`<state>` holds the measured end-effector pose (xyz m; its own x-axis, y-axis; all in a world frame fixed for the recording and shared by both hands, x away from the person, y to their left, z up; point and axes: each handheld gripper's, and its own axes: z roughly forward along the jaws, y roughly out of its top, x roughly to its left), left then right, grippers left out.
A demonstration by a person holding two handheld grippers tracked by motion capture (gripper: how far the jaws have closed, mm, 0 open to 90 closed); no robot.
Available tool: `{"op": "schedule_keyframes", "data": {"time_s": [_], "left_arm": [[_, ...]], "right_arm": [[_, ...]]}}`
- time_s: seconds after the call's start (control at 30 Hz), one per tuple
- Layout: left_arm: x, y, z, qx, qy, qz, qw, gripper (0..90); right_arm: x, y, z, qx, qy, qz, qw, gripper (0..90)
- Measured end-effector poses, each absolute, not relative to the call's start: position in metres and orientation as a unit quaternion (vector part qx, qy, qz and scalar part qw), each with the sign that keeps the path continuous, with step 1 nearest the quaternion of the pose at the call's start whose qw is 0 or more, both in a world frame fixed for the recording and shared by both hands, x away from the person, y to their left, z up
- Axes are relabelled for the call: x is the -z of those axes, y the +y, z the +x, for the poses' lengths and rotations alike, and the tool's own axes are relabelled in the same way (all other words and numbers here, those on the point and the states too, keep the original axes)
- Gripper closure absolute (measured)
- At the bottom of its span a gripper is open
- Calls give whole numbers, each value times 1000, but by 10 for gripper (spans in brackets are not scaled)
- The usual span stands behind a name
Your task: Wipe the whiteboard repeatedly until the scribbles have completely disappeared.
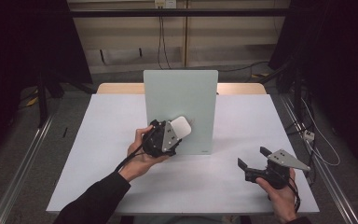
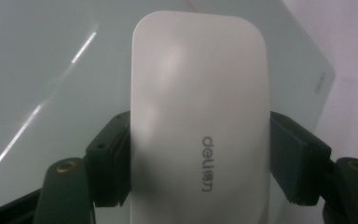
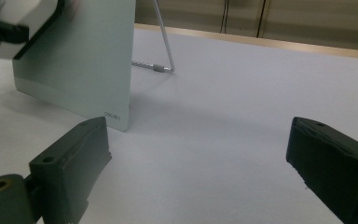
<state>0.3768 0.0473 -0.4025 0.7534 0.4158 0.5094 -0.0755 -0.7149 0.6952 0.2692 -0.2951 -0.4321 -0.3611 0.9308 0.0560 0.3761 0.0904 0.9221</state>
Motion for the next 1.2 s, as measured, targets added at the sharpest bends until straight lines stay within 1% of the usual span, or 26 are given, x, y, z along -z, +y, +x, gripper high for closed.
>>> {"op": "schedule_keyframes", "data": {"time_s": [0.13,0.2,0.27,0.43,0.6,0.7,1.13,1.2], "left_arm": [[418,43,370,-322,86,876,349,303],[418,43,370,-318,88,877,350,303],[415,45,372,-315,94,875,355,303],[397,47,379,-328,107,863,370,303],[377,43,388,-332,122,850,390,303],[375,37,389,-338,120,847,392,303],[415,6,370,-298,80,880,362,302],[417,4,369,-301,76,881,356,302]], "right_arm": [[432,-295,269,-471,678,482,294,61],[432,-295,269,-472,677,482,295,61],[432,-295,269,-472,677,481,295,61],[432,-296,270,-472,677,482,294,61],[432,-295,270,-472,677,481,295,61],[432,-296,270,-473,677,481,295,61],[432,-296,269,-475,675,482,295,61],[431,-296,268,-474,675,481,296,61]]}}
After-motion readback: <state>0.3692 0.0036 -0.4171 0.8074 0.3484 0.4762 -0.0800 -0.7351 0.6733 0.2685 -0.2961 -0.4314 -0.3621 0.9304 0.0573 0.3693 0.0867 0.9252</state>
